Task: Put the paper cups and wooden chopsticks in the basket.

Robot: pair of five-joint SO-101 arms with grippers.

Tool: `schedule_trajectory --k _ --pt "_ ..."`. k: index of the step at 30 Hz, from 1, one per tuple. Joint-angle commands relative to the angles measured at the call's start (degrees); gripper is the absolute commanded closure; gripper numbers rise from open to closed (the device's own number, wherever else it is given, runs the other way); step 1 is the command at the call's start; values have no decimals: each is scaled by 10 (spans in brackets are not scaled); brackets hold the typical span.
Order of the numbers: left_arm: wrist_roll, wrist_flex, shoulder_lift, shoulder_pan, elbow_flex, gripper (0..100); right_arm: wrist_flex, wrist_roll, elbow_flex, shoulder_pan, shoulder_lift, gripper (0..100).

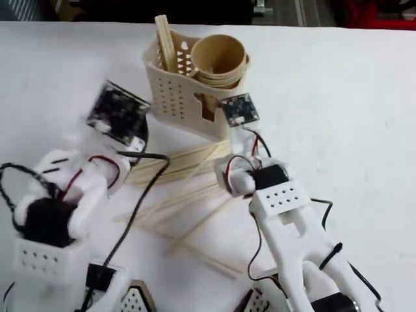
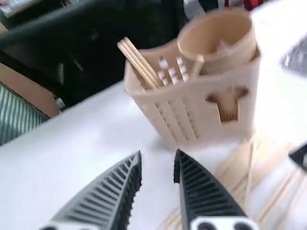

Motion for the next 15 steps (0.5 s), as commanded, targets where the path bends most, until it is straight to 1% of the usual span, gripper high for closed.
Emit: schedule_trajectory --k 1,3,5,9,12,15 --pt "-35 1 -11 1 46 871 -17 -6 -16 26 -20 981" --pt "-52 -6 -10 1 81 871 -23 -6 -16 40 -20 981" --pt "-66 -18 -10 1 115 871 -29 -23 -16 53 -20 981" --pt "-86 -47 -10 3 181 816 -48 -42 -16 88 -20 981" --pt "-87 -55 -10 28 216 814 -62 -42 -17 114 -20 981" --pt "-84 -55 -10 68 238 814 -73 -43 -17 138 -20 981"
